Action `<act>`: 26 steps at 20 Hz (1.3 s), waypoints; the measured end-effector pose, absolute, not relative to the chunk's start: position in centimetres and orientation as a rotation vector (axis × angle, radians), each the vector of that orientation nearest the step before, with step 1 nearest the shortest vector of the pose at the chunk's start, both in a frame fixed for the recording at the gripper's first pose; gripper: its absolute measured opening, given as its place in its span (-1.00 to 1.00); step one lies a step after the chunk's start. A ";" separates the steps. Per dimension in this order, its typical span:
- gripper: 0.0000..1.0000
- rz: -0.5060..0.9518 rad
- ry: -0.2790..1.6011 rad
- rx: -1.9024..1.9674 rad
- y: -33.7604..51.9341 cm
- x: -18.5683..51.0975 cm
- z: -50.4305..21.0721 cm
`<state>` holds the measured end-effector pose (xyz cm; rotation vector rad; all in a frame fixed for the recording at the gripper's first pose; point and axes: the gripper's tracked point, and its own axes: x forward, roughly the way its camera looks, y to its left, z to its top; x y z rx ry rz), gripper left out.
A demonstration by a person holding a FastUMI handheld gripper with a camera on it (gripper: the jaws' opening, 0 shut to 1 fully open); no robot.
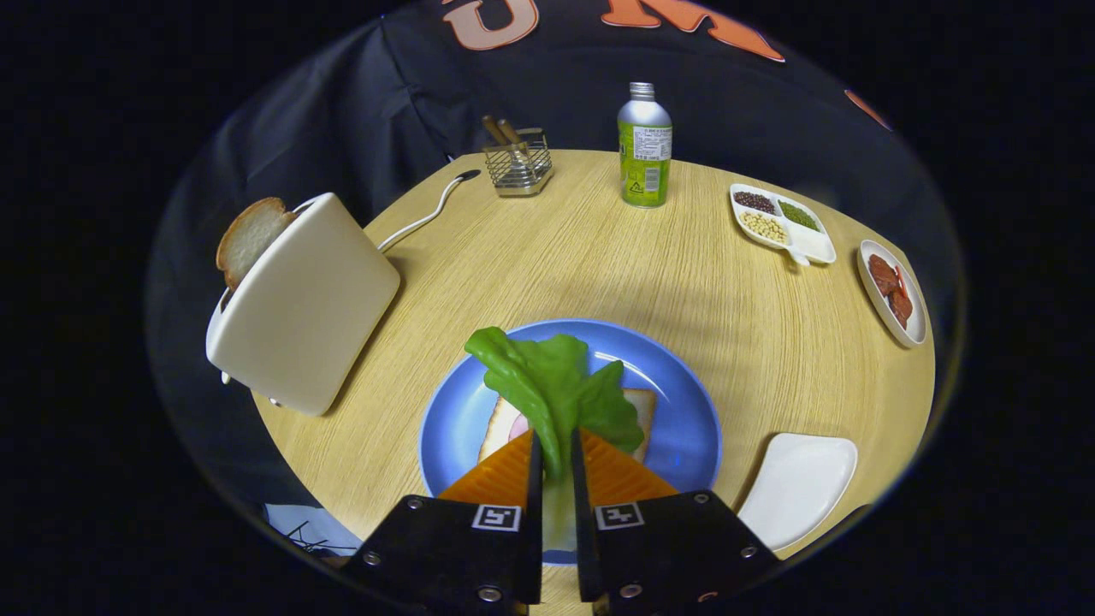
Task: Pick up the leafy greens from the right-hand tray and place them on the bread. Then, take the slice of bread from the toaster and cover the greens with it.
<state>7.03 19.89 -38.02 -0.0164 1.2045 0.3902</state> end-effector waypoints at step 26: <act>0.89 0.442 1.146 0.044 30.5 9.4 -25.9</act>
